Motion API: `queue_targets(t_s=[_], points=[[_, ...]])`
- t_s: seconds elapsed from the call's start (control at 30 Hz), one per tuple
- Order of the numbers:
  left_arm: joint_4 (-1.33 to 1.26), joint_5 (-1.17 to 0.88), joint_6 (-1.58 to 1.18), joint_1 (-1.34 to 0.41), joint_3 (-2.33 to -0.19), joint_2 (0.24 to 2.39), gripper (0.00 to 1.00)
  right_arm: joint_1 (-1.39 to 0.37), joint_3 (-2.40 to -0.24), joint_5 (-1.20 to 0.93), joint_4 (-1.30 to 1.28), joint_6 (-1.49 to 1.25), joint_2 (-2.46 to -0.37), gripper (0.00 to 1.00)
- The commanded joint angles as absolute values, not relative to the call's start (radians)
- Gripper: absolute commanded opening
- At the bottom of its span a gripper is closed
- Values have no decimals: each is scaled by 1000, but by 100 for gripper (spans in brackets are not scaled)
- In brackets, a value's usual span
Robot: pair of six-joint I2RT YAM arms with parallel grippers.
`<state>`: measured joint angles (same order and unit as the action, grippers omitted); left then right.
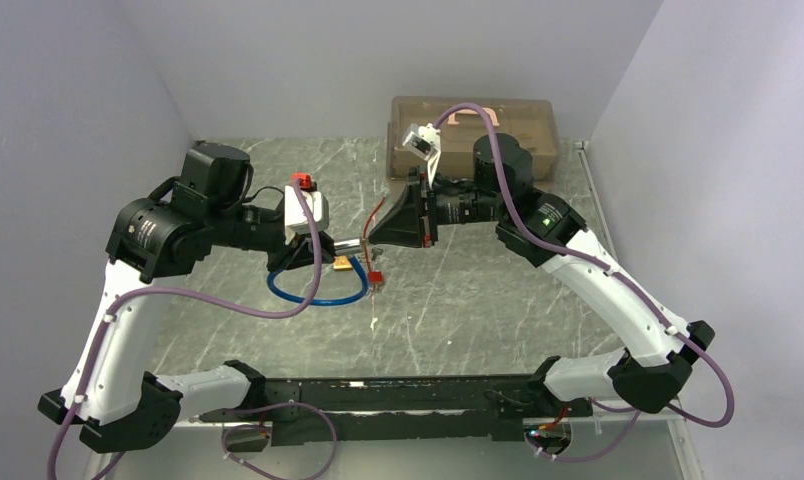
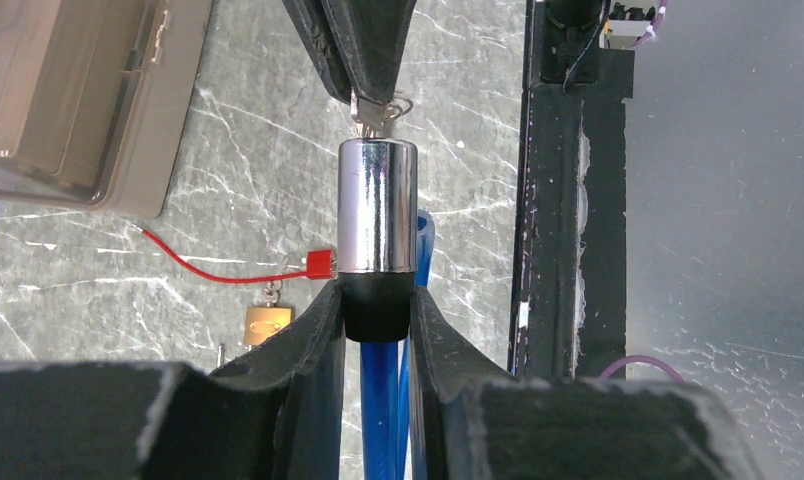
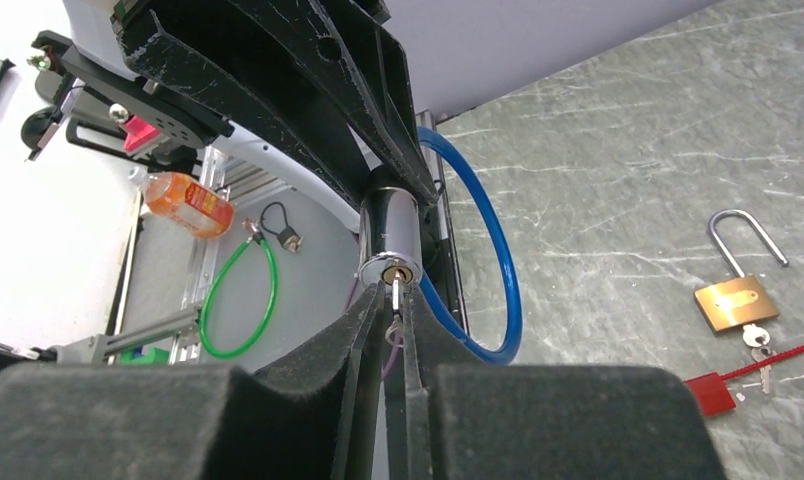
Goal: Unlock with the key
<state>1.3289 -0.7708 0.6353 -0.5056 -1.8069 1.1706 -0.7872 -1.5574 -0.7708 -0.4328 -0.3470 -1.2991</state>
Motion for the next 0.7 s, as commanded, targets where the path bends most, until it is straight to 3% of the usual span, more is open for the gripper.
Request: queue_targets(t_s=[0.0, 0.23, 0.33, 0.67], points=[[1282, -814, 634, -509, -1848, 1160, 0, -795, -1552, -813, -395, -351, -1303, 15], [1281, -811, 635, -508, -1848, 1158, 0, -805, -1540, -840, -356, -370, -1308, 9], [1279, -808, 634, -509, -1846, 1157, 0, -814, -1533, -855, -346, -374, -1313, 0], [1211, -668, 638, -509, -1837, 1156, 0, -814, -1499, -909, -293, -593, -1365, 0]])
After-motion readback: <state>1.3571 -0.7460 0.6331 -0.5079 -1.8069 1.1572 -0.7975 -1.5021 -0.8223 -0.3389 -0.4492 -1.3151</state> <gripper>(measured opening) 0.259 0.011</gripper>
